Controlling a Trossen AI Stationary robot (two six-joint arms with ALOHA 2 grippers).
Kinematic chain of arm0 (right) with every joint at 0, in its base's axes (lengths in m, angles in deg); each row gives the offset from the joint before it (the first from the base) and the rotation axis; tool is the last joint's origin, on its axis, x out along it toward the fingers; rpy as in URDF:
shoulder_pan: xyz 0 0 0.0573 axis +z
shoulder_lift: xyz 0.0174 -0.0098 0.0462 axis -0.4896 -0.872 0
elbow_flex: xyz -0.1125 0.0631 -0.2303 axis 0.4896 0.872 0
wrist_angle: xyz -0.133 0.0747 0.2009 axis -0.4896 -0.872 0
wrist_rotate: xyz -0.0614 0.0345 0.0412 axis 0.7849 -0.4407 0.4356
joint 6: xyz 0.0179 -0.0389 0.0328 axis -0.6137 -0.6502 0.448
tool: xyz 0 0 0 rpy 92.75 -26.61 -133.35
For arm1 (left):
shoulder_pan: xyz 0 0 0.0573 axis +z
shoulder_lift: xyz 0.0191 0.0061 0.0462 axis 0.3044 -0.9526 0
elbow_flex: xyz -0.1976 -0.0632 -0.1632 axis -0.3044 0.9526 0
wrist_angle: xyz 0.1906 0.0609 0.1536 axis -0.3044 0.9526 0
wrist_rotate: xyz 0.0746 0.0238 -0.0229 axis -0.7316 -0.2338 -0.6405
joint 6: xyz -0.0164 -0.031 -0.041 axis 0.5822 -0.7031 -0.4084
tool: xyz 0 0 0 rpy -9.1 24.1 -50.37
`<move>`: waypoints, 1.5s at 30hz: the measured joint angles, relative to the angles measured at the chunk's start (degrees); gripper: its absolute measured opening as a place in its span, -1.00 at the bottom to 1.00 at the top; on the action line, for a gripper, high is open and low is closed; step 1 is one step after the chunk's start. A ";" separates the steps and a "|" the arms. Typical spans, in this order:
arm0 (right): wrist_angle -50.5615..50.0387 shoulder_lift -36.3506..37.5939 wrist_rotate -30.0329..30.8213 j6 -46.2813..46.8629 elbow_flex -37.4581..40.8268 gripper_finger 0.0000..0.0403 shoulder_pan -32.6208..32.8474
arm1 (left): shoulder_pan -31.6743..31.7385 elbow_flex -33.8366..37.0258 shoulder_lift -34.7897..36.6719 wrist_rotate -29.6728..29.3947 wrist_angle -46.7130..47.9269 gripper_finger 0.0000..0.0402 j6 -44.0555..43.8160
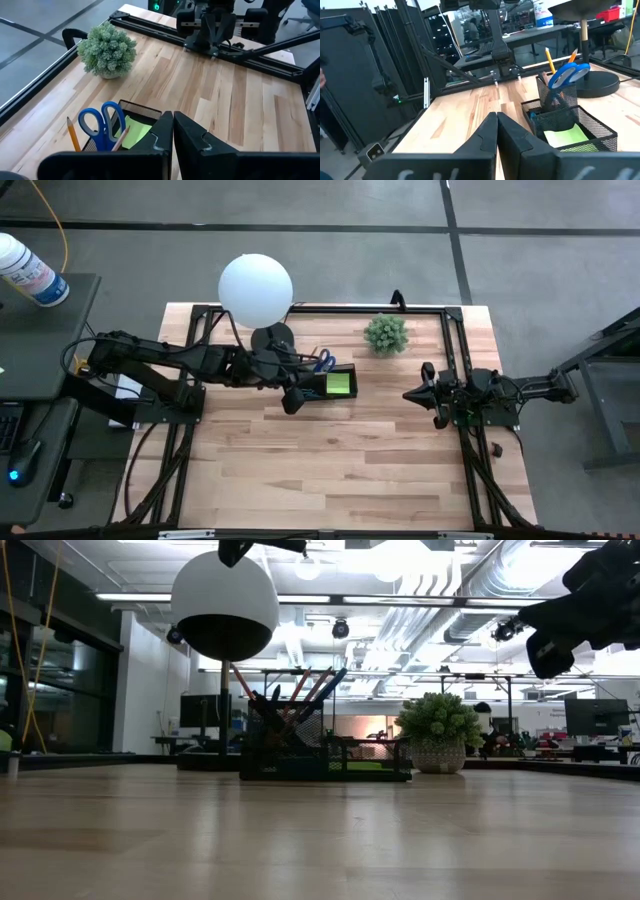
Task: Pick and place office supplies into organizer
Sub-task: Return to Home Position
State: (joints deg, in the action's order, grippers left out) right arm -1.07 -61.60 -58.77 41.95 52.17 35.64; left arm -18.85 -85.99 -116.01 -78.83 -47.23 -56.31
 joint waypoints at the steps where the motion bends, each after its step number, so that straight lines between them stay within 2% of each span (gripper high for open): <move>1: -0.02 0.00 0.00 -0.19 0.00 -1.00 0.00 | 0.00 0.00 0.00 0.00 0.00 -0.99 -0.01; 6: -0.04 0.00 0.00 -0.34 0.00 -1.00 0.00 | 0.00 0.00 0.00 0.83 -0.02 -0.99 -1.51; 14: -0.11 0.00 -0.20 -0.38 0.00 -1.00 0.00 | 0.00 0.19 0.00 -2.46 0.37 -0.99 -1.46; 18: -0.11 0.00 -0.20 -0.38 0.02 -1.00 0.02 | 0.00 3.94 0.52 -1.93 -1.87 -0.99 -2.18; 24: -0.13 0.10 -0.20 -0.41 0.02 -1.00 0.02 | -0.02 13.12 4.32 -1.05 -11.65 -0.99 -3.65; 32: -0.13 0.03 -0.20 -0.58 0.02 -1.00 0.02 | 0.03 24.82 13.53 -0.71 -18.77 -0.99 -0.95; 40: -0.13 0.07 -0.17 -0.58 0.04 -1.00 0.02 | 0.00 37.44 26.44 -1.03 -25.89 -0.99 0.23; 45: -0.13 0.09 -0.17 -0.58 0.04 -1.00 0.02 | 0.00 45.36 35.55 1.64 -30.31 -0.99 1.44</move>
State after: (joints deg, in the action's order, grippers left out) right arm -1.20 -61.51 -58.94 41.37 52.21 35.66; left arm -18.85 -40.63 -80.47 -77.19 -77.54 -54.87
